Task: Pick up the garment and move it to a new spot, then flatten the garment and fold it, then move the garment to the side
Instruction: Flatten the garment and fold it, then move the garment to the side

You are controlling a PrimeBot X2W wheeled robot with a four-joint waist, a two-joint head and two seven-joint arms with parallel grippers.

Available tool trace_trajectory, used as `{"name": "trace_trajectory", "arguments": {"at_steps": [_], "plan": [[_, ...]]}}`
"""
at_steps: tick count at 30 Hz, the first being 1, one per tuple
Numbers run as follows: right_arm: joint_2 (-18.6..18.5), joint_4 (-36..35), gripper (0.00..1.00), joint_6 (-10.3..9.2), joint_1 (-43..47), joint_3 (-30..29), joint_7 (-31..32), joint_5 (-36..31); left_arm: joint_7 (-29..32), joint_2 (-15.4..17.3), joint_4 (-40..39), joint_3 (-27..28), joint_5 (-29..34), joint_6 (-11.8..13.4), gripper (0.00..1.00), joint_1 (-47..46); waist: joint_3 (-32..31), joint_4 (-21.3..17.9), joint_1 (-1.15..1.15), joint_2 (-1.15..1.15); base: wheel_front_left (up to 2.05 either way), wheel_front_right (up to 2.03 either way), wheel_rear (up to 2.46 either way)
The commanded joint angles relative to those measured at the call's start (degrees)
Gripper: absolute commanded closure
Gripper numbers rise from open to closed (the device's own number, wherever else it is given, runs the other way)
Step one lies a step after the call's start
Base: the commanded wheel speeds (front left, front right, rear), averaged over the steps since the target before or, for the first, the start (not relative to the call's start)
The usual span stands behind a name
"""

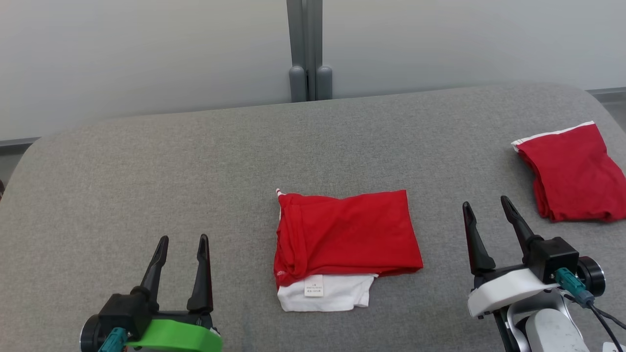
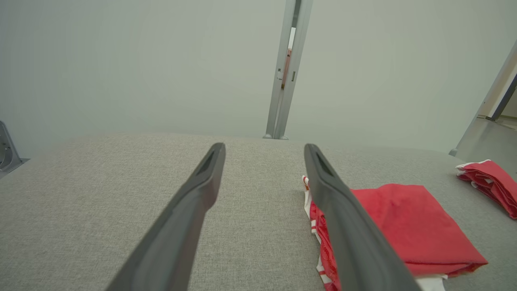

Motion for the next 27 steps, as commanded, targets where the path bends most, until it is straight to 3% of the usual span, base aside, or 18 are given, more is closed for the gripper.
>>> {"name": "trace_trajectory", "arguments": {"at_steps": [1,12,22,27], "plan": [[0.1,-0.2,0.0,-0.01,0.7,-0.2,-0.2,-0.4,0.0,0.2,0.0,0.0,0.3,-0.2,0.0,0.2,0.1,0.0,0.0,0.0,0.0,0.0,0.0],[0.3,4.7,0.0,-0.01,-2.2,0.8,-0.2,0.2,0.0,0.2,0.2,-2.0,1.2,-1.0,0.0,-2.6,5.1,2.4,0.0,0.0,0.0,0.0,0.0],[0.2,17.9,0.0,-0.01,-8.7,2.4,0.0,1.4,0.0,0.2,1.1,-3.9,1.3,-1.5,0.0,-5.8,9.9,7.4,0.0,0.0,0.0,0.0,0.0],[0.2,25.2,0.0,-0.01,-12.2,2.3,0.3,5.2,0.0,0.2,1.5,-4.9,0.9,-1.7,0.0,-6.5,10.7,9.8,0.0,0.0,0.0,0.0,0.0]]}}
